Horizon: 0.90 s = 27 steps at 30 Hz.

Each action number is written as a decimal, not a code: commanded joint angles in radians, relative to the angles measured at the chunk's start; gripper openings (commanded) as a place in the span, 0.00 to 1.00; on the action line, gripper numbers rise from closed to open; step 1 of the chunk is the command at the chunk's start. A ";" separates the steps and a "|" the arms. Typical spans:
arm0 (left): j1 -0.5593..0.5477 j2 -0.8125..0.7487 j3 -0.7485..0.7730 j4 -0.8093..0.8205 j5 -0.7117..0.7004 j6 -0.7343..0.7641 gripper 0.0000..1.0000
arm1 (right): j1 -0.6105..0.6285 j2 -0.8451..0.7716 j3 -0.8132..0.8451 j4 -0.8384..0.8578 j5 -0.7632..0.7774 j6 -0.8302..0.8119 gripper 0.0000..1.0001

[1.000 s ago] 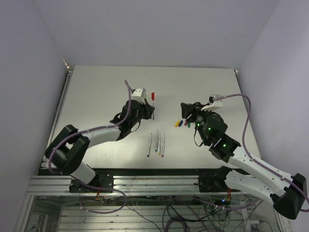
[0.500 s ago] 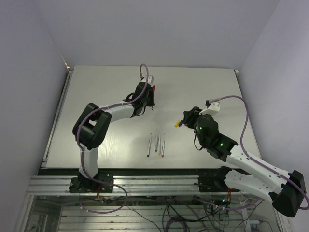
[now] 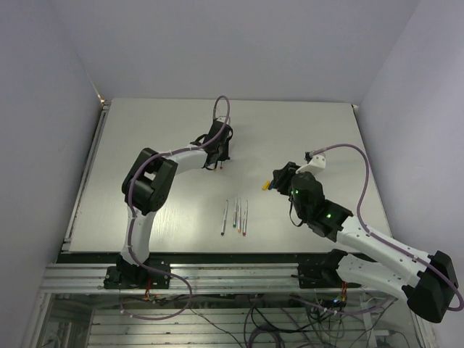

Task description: Insert the pens into the pen caps

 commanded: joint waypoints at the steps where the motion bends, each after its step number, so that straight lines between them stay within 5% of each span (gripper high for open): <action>1: 0.006 0.027 0.031 -0.065 -0.054 -0.012 0.07 | 0.000 0.010 -0.017 0.012 -0.006 0.020 0.41; 12: 0.006 0.033 0.026 -0.086 -0.071 -0.049 0.08 | -0.001 0.039 -0.011 0.032 -0.020 0.015 0.41; 27: 0.006 -0.075 -0.011 -0.046 -0.023 -0.062 0.28 | 0.001 0.021 -0.019 0.047 -0.024 0.005 0.41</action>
